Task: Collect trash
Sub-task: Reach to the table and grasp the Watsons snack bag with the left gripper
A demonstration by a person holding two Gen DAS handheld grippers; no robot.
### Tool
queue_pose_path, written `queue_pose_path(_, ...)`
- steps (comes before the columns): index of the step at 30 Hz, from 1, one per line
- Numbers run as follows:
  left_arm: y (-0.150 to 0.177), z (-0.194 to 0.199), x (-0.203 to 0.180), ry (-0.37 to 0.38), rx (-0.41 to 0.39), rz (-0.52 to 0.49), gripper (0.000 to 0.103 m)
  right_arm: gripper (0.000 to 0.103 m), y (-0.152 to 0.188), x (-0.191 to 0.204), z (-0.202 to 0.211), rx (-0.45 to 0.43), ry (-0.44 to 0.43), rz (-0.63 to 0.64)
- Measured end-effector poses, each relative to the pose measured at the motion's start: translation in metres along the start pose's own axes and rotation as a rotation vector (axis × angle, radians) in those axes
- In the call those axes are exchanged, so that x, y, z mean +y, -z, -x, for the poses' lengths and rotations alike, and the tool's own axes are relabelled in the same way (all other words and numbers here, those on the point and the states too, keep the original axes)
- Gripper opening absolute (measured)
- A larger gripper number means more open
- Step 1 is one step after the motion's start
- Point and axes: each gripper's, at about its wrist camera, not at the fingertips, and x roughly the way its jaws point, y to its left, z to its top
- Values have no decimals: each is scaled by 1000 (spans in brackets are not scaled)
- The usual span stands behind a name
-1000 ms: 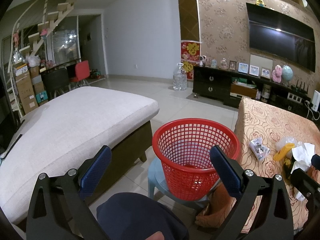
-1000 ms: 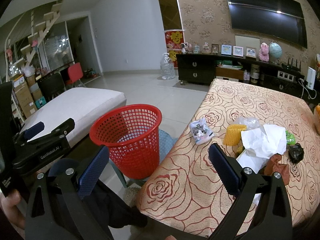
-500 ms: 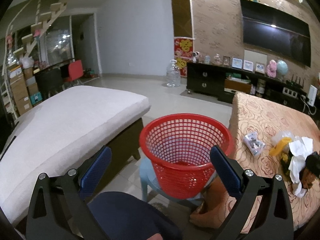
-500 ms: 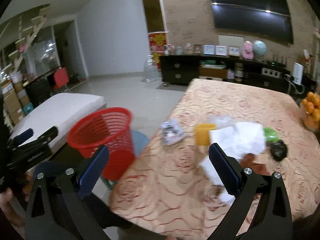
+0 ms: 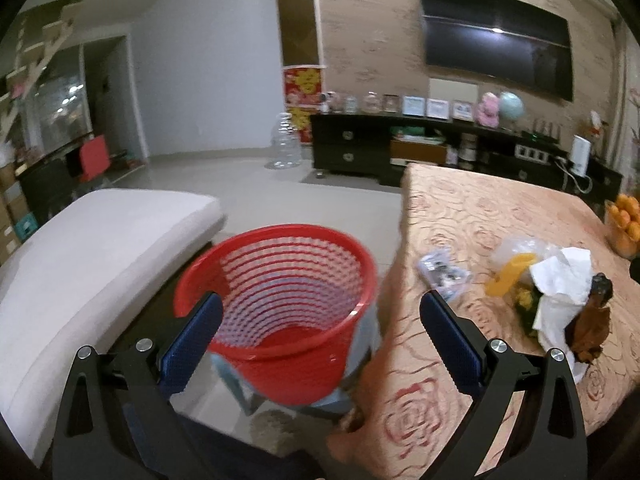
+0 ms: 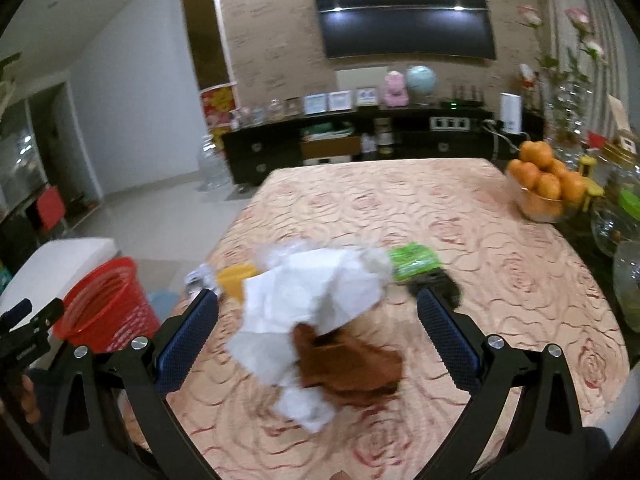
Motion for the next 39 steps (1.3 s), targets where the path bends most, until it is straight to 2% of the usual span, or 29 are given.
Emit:
queue_pose_path(5,-15,-27,-38,57,35,-62,95,97,1,-31,-5,5,46,-55)
queue_pose_path(16,-38,-130,-93,149,187,-46,95,97,15,-65,-22,66,60,-130)
queue_pose_path(20,-38,-155,-108,170,225,-53,94,97,17,-74,-25,78,56,-156)
queue_pose_path(23,-34,-174,-116,184,256,-69,82,97,18,-78,-27,83,59,-171)
queue_pose_path(25,-31,-184,-121,201,280,-74,68,97,19,-81,-30,90,61,-176)
queue_pose_path(28,-25,-194,-126,228,309,-72,55,97,22,-83,-34,107,62,-184)
queue_pose_path(30,-21,-196,-128,229,299,-75,53,97,23,-85,-37,117,60,-194)
queue_pose_path(31,-20,-195,-129,230,293,-77,46,97,23,-85,-38,120,62,-197)
queue_pose_path(36,-17,-189,-128,261,287,-78,32,97,25,-90,-40,122,78,-211)
queue_pose_path(39,-13,-185,-126,277,285,-73,29,97,25,-92,-40,122,87,-213)
